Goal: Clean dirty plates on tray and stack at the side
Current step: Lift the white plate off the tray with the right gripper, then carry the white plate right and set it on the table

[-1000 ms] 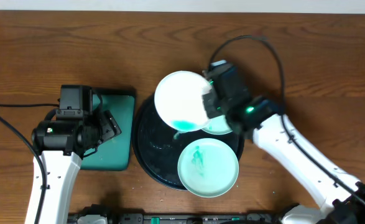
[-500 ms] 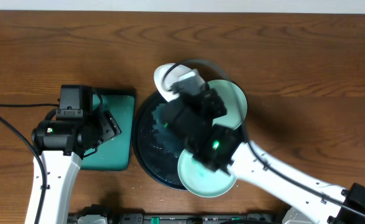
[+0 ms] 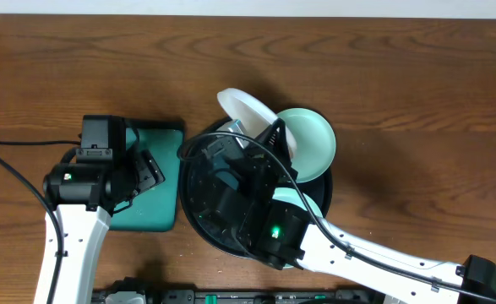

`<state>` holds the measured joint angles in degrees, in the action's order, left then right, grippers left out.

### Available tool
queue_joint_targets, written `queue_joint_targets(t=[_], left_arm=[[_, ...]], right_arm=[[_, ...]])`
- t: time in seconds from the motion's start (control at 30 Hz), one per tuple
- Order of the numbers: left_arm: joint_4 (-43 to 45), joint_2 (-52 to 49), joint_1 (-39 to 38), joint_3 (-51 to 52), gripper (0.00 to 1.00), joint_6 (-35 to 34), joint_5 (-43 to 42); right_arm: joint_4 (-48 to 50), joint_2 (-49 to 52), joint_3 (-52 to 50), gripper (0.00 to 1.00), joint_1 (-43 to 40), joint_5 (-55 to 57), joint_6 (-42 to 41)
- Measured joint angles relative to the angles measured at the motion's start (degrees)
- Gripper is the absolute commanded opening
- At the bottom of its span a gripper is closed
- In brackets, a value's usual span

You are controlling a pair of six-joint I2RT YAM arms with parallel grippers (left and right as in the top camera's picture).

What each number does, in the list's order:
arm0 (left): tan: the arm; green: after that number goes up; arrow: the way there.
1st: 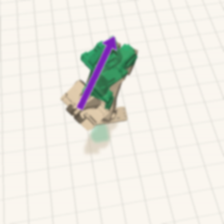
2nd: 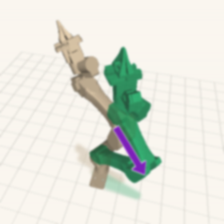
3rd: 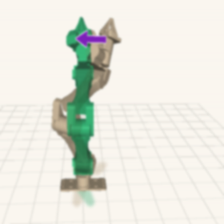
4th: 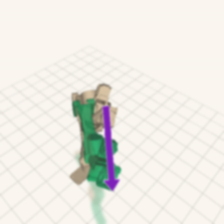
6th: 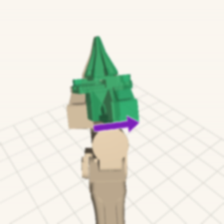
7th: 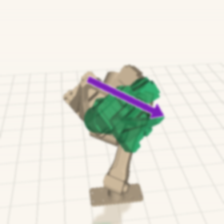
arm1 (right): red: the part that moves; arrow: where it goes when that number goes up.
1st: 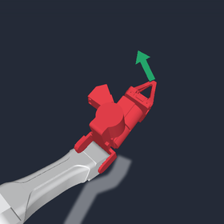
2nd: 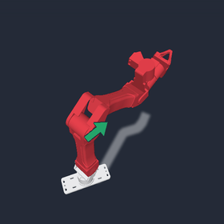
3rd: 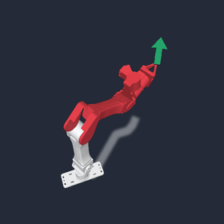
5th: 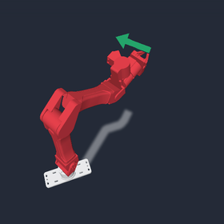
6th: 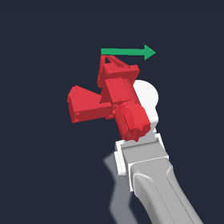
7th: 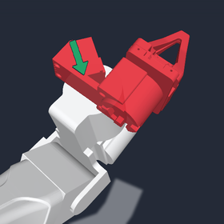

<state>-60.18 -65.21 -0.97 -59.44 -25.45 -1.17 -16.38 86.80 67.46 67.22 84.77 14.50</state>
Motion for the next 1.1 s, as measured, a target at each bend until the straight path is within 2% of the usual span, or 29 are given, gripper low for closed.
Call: queue_joint_targets(t=[0.23, 0.43, 0.53, 0.8, 0.9, 0.97, 1.1], left_arm=[[0.0, 0.0, 0.0, 0.0, 0.8, 0.0, 0.0], [0.0, 0.0, 0.0, 0.0, 0.8, 0.0, 0.02], [0.0, 0.0, 0.0, 0.0, 0.8, -0.02, 0.02], [0.02, 0.0, 0.0, 0.0, 0.8, 0.0, 0.02], [0.0, 0.0, 0.0, 0.0, 0.8, 0.0, 0.0], [0.0, 0.0, 0.0, 0.0, 0.8, -0.02, 0.02], [0.02, 0.0, 0.0, 0.0, 0.8, 0.0, 0.0]], right_arm=[[0.0, 0.0, 0.0, 0.01, 0.0, 1.05, 0.98], [-0.61, 0.0, 0.0, 0.01, 1.99, -4.7, 0.28], [-0.04, 0.0, 0.0, 0.01, 1.07, -6.8, -2.82], [-7.08, -0.37, 0.07, 0.01, -2.67, -19.39, -9.94], [-10.64, -0.39, 0.07, 0.01, -4.15, -25.99, -16.22], [-13.03, -0.48, 0.07, 0.01, -6.78, -34.69, -22.58], [-17.22, -0.48, 0.04, 0.01, -16.46, -52.63, -38.03]])
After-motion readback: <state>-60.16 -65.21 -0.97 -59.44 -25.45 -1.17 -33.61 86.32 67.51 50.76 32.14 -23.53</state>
